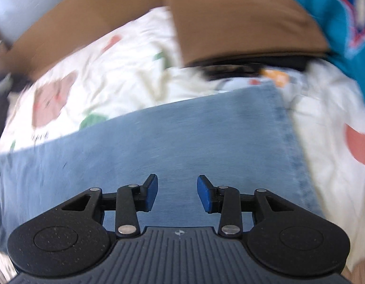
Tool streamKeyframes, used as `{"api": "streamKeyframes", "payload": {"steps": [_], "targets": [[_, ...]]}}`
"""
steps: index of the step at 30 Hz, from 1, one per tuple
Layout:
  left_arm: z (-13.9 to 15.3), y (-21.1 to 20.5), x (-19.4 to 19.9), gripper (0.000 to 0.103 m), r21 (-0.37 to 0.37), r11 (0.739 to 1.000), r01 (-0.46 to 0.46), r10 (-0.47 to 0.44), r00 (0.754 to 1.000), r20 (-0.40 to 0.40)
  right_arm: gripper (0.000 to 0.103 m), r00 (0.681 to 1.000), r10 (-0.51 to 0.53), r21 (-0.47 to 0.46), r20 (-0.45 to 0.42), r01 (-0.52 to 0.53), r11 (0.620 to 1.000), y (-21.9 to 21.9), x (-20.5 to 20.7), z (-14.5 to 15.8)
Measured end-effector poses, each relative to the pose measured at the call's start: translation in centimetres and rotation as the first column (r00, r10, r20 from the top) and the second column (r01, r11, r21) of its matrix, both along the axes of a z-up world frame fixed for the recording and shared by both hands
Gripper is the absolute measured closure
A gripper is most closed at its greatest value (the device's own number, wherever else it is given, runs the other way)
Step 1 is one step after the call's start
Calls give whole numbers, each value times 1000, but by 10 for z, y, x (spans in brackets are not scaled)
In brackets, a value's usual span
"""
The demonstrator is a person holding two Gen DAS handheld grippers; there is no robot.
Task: Fold clothes
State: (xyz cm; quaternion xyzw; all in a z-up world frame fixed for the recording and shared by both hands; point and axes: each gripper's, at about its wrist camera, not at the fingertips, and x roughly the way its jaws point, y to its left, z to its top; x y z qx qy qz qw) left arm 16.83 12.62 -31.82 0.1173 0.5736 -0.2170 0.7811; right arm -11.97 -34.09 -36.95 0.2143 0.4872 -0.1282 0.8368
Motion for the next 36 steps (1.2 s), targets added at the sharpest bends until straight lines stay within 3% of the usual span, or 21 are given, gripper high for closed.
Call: {"api": "streamKeyframes", "payload": {"steps": [6,11,15,28,36], "targets": [[-24,-44,-23,52,-7,990,140,-140,990,15,59,987,156,-42,-37,-158,987,33,31,-19],[-41,-71,-33,48,20,981,192,-193,980,39,59,974,221,-88,-57,-226,970,52,49,-34],[-53,-83,-33,46,53,979,198,-201,978,63,58,963,259,-128,-78,-267,955,59,62,-43],[-59,-104,-5,30,34,985,171,-173,980,103,54,964,254,-175,-78,-264,948,58,113,-53],[-56,-121,17,33,32,990,139,-142,981,133,51,970,237,-180,-54,-243,953,55,138,-49]]}}
